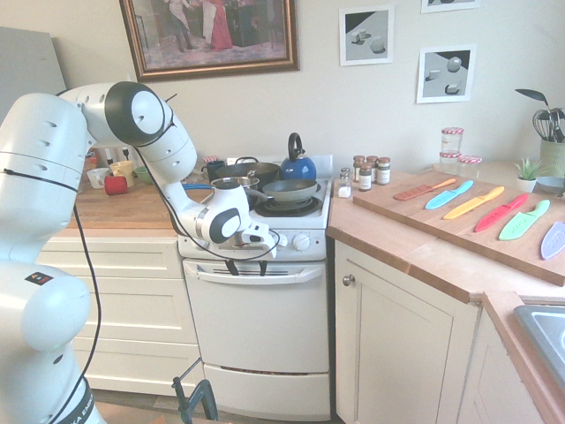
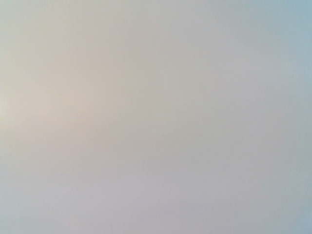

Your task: Open the oven

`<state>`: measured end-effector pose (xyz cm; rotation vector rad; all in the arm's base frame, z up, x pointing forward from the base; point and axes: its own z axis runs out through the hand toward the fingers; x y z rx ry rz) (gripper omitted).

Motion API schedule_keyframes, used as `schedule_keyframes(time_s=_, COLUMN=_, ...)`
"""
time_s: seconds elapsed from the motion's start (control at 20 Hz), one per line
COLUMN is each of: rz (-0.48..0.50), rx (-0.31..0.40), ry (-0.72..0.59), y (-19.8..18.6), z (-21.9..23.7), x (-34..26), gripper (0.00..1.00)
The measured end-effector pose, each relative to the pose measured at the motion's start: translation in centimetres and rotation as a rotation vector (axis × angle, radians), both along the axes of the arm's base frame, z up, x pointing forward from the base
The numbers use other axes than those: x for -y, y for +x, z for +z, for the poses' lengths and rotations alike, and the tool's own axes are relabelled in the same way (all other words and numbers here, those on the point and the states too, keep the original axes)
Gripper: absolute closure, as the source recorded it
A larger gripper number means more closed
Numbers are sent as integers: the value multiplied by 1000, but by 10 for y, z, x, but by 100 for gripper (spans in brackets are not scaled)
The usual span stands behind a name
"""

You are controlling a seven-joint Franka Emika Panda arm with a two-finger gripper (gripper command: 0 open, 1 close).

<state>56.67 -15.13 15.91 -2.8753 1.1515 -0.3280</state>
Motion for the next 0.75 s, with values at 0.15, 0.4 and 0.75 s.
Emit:
schedule_keyframes(time_s=0.15, rz=6, rx=-44, ry=2, y=-28, z=-11, x=21, gripper=0)
schedule_keyframes(time_s=0.4, rz=-12, rx=-159, ry=27, y=-108, z=-49, x=75, gripper=0)
schedule_keyframes(time_s=0.75, rz=-3, rx=-205, ry=59, y=-177, z=-66, x=110, gripper=0)
